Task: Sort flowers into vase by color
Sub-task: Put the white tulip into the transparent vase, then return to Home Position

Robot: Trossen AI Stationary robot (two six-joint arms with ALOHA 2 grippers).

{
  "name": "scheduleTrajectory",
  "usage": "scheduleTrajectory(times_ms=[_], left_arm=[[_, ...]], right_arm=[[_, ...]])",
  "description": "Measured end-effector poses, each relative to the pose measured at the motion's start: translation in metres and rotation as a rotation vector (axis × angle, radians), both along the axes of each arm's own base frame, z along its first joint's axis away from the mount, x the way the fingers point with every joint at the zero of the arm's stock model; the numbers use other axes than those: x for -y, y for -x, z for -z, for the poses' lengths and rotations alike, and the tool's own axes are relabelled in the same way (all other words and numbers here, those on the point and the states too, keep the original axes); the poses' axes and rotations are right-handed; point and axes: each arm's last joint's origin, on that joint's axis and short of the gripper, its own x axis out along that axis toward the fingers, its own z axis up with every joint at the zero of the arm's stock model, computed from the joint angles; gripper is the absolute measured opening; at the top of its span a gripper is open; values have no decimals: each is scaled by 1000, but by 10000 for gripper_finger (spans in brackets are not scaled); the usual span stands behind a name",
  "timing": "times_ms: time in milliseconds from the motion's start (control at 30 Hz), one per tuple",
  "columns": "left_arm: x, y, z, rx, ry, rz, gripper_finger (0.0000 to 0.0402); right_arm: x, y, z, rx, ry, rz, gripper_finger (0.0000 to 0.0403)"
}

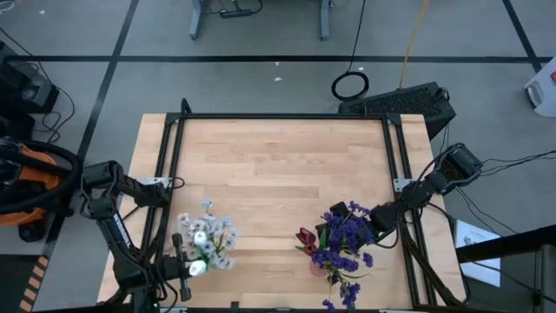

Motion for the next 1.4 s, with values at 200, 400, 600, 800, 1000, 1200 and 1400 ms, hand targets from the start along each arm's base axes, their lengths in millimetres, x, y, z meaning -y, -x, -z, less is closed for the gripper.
scheduleTrajectory(times_ms=[200, 400, 600, 800, 1000, 1200, 1400], left_arm=[[0, 0, 3, -52, 27, 13, 9], [1, 0, 4, -80, 44, 21, 9], [5, 0, 0, -99, 72, 31, 15], [7, 0, 0, -149, 95, 47, 64], [8, 4, -1, -191, 62, 83, 115], [6, 18, -20, -219, 76, 162, 129], [0, 26, -38, -319, 56, 274, 130]], right_arm=[[3, -2, 0, 13, 0, 39, 0], [7, -3, 0, 13, -4, 54, 0], [7, -4, 0, 14, -10, 60, 0], [7, -4, 0, 19, -42, 86, 0], [7, -4, 0, 23, -60, 101, 0], [7, -4, 0, 25, -68, 108, 0], [7, -4, 0, 26, -74, 119, 0]])
